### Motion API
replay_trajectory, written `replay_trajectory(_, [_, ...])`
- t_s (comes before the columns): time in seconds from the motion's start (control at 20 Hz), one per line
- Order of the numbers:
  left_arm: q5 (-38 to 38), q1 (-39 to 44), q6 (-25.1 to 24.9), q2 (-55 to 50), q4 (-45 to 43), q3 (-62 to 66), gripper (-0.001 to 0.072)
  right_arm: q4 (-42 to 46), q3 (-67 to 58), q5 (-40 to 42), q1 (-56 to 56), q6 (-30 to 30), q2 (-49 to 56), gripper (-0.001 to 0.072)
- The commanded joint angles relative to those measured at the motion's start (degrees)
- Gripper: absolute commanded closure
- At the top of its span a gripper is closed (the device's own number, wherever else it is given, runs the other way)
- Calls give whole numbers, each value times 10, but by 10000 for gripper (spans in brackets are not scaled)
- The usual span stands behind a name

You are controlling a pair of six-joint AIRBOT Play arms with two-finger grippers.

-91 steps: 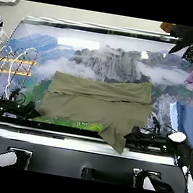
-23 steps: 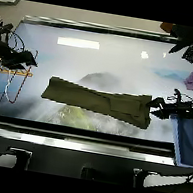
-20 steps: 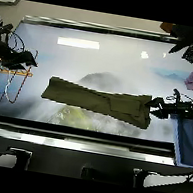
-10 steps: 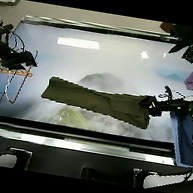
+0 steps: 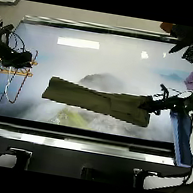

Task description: Fold the clothes and pants, and hang the long-sleeved shirts on hangers.

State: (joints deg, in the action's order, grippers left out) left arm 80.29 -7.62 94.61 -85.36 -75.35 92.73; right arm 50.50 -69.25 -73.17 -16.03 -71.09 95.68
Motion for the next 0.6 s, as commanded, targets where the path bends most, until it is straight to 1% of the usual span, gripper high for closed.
replay_trajectory(0.0, [-9,10,0,-14,45,0,691,-2,-19,-5,2,-36,-59,685])
replay_trajectory(0.05, [-19,22,1,-25,62,0,691,0,-29,-12,2,-53,-75,685])
replay_trajectory(0.2, [-79,76,33,-70,111,0,691,3,-62,-60,2,-94,-101,685])
replay_trajectory(0.35, [-147,159,56,-134,159,0,691,7,-85,-93,2,-126,-123,685])
replay_trajectory(0.55, [-228,265,86,-205,215,0,692,35,-97,-121,2,-153,-158,685])
